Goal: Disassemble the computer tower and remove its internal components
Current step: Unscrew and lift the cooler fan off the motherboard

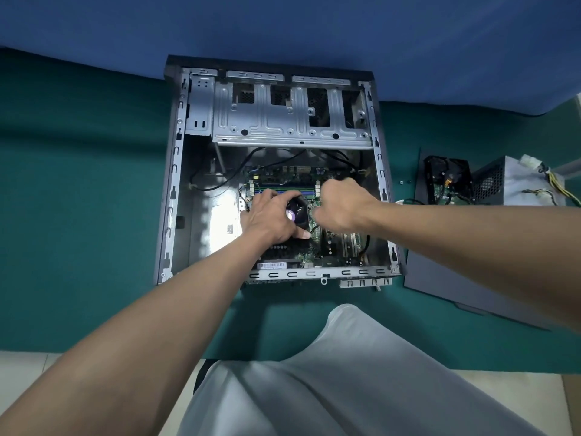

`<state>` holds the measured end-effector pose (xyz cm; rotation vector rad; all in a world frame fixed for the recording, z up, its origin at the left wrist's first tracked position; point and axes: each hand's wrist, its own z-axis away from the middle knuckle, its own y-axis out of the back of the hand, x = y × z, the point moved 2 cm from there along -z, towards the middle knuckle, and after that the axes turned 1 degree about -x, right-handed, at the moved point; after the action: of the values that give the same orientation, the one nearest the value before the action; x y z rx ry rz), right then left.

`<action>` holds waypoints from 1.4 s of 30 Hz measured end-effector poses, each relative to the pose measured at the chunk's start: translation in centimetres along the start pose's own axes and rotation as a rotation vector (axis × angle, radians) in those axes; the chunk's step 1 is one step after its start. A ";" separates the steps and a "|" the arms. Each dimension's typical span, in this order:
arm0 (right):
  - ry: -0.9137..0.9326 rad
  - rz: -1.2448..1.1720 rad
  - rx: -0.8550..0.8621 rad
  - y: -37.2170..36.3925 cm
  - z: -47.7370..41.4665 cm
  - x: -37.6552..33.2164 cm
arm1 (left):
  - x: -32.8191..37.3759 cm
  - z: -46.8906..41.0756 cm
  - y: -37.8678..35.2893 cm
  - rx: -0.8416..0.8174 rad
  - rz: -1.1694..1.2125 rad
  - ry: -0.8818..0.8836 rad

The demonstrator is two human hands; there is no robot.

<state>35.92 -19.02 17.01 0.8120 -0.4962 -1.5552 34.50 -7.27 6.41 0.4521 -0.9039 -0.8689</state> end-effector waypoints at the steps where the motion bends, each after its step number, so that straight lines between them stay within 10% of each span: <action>1: -0.185 -0.237 -0.045 -0.2 -0.1 0.6 | 0.0 0.0 -0.1 0.002 0.003 0.003; 6: -0.464 -0.477 -0.276 -1.1 0.1 1.0 | 0.0 0.0 -0.1 0.007 0.010 0.003; 16: 0.664 1.243 -0.010 -0.5 0.4 -0.5 | 0.0 0.0 -0.2 0.013 -0.021 0.002; 19: 0.715 1.116 0.039 -0.4 0.0 -0.9 | 0.0 0.0 -0.2 0.010 -0.016 -0.001; 30: -0.319 -0.374 -0.145 -0.6 -0.5 1.7 | -0.5 0.1 0.1 -0.074 -0.101 -0.102; 42: 0.562 1.012 -0.085 -0.7 -0.3 -2.8 | -0.1 -0.3 0.2 0.048 -0.446 -0.326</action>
<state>35.68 -16.16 16.83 0.7148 -0.3270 -0.3849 34.83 -7.05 6.27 0.5750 -1.1456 -1.3579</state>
